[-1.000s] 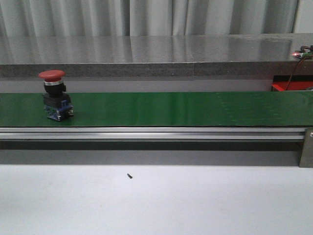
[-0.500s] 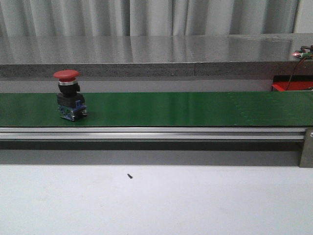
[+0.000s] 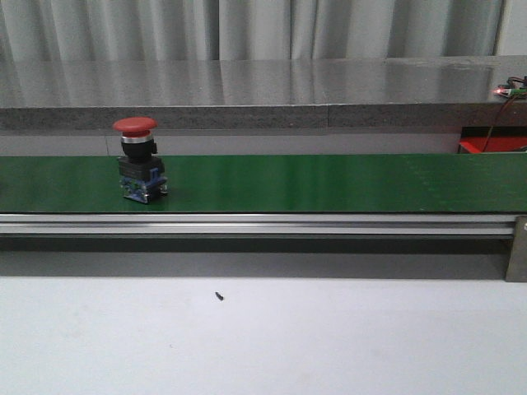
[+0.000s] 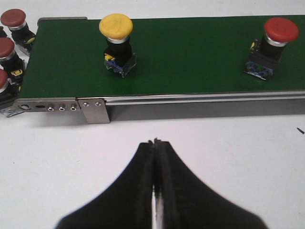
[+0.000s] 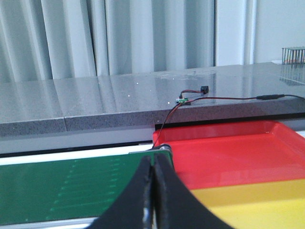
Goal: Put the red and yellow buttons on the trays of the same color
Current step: 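Set the yellow button on the belt and open the left gripper, then move the right gripper above the red button riding the belt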
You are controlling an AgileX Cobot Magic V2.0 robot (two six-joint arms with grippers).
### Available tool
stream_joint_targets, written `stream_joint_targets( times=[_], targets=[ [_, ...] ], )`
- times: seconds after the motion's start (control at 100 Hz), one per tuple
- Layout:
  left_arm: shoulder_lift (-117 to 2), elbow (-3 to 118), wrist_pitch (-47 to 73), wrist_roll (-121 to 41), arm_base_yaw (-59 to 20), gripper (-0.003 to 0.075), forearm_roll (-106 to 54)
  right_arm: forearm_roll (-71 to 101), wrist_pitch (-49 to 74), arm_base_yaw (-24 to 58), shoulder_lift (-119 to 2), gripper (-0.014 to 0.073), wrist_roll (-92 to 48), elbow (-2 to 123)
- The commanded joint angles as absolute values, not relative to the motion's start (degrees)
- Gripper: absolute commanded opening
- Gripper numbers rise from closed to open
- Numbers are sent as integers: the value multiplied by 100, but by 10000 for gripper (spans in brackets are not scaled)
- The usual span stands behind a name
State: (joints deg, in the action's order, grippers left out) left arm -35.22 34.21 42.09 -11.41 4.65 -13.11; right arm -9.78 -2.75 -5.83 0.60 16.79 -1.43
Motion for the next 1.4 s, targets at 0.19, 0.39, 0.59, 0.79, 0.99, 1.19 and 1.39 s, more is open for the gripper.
stream_joint_targets(
  times=[0.19, 0.39, 0.59, 0.79, 0.99, 1.19, 1.39],
  targets=[
    [-3515, 3562, 3798, -1098, 426, -20, -1439, -1037, -83, -599, -839, -122, 1665, 923],
    [-3515, 3562, 3798, -1098, 426, -20, -1439, -1069, -78, -599, -2055, -121, 1660, 1745],
    [-3515, 3562, 3798, -1098, 426, -20, -1439, -1115, 383, -521, -3634, -121, 1660, 2923],
    [-3515, 3562, 3798, -1098, 426, -20, -1439, -1576, 860, 266, -5161, -122, 1643, 4285],
    [-3515, 3562, 3798, -1098, 426, -20, -1439, -1570, 2056, 1337, -6317, -119, 1643, 5605],
    [-3515, 3562, 3798, -1098, 426, -20, -1439, -1534, 3019, 2039, -7227, 84, 1638, 6642],
    [-3515, 3562, 3798, -1098, 426, -20, -1439, -1499, 3746, 2584, -7887, 569, 1447, 7547]
  ],
)
